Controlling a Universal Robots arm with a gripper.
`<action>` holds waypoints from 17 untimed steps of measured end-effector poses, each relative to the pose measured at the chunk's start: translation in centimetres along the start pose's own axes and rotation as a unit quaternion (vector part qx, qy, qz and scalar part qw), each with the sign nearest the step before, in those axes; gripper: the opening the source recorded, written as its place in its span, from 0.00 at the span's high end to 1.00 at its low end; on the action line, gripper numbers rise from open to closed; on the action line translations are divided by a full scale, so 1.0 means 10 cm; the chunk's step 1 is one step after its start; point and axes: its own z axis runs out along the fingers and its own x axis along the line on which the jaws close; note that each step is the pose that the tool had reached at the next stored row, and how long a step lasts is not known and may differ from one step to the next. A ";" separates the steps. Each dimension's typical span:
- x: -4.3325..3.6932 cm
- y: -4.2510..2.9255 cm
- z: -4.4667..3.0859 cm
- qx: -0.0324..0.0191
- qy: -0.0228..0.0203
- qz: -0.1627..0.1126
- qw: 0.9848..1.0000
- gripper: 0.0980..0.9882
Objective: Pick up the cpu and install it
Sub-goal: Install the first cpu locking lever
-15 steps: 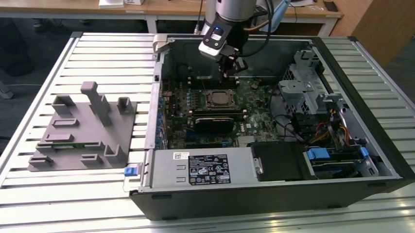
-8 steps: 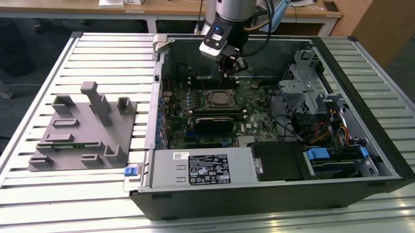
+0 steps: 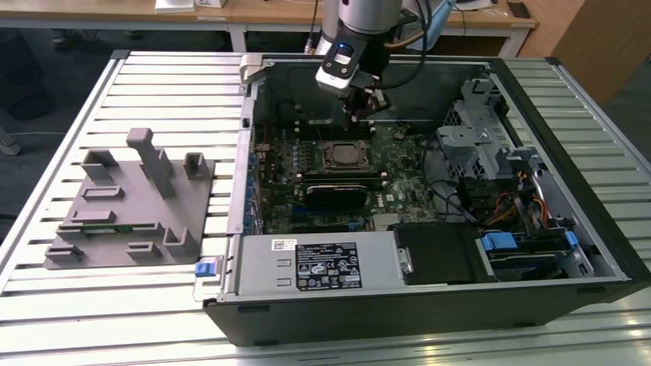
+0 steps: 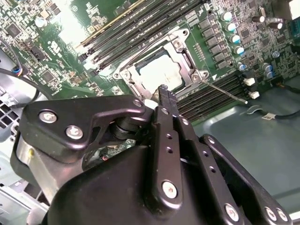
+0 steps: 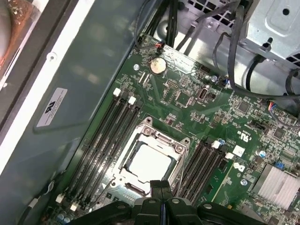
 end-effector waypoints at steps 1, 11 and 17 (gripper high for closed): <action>-0.001 -0.001 0.001 0.000 0.000 -0.003 1.000 0.99; -0.002 -0.001 0.001 0.000 -0.001 -0.073 0.997 0.99; -0.002 -0.001 0.002 -0.001 -0.001 -0.119 0.993 0.99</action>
